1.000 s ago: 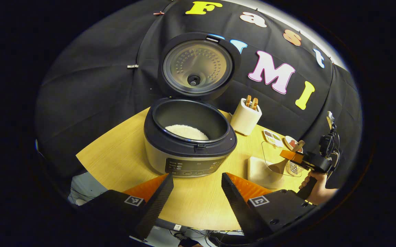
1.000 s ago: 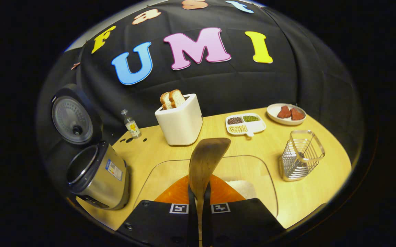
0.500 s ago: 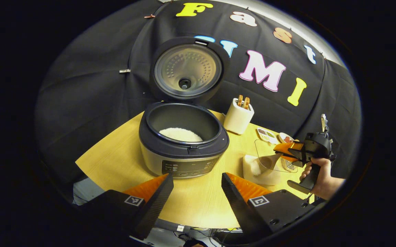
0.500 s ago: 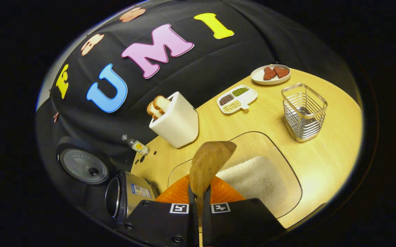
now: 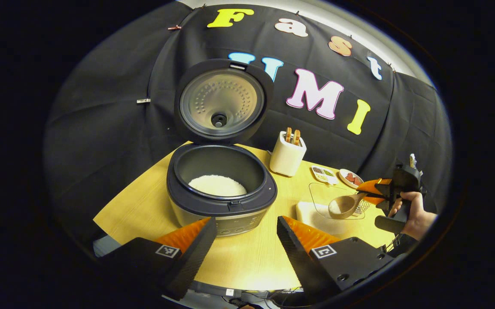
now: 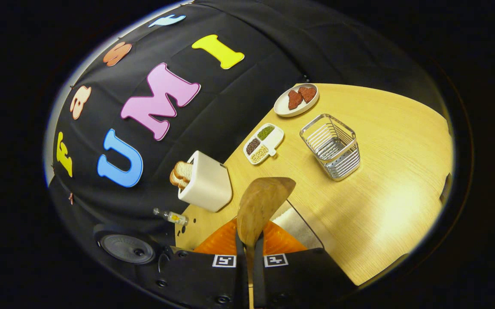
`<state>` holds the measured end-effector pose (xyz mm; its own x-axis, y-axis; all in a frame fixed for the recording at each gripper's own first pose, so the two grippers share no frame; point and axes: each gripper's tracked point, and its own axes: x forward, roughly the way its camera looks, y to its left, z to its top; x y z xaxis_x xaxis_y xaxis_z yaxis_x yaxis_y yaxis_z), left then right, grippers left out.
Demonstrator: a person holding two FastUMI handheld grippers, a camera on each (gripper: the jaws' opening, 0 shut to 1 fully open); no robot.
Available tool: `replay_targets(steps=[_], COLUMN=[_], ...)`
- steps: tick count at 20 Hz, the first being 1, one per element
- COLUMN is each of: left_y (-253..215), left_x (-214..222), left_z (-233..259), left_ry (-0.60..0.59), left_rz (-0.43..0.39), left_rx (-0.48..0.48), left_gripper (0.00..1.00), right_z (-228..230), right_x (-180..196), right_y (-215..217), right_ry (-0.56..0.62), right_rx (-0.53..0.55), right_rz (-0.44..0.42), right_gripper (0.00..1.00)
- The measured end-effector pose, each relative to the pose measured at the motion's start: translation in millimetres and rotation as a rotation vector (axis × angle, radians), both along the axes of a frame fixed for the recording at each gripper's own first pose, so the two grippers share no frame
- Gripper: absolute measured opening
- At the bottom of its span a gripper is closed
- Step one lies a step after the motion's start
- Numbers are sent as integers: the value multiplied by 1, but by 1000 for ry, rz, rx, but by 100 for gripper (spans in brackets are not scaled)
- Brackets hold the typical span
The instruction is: Close the left gripper, press the button to open the rice cooker; take a wooden spoon from the chopstick holder with the right hand, scoop a spoonful of rice and pour it into the rice cooker, then put the wooden spoon back into the chopstick holder.
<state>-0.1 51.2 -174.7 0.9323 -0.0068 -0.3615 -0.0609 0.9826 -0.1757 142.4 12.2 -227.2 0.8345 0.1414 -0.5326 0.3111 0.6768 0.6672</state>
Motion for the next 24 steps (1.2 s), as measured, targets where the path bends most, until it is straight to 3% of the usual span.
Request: replay_targets(steps=[4,9,18,24], left_y=[8,28,62,67], left_x=[0,-8,-34,-54], left_z=[11,23,13,-11], left_ry=[-26,-64,-88,-42], left_rz=[8,40,117,153], left_rx=[3,56,47,-8], left_gripper=[96,96,96,96], right_z=[34,79,99,107], right_x=[10,21,20,22], right_y=[0,36,154,236], right_ry=[-33,-89,-81,-99], right_rx=[56,151,236,211], right_rz=[-27,-5,170,311], right_gripper=[9,9,9,9])
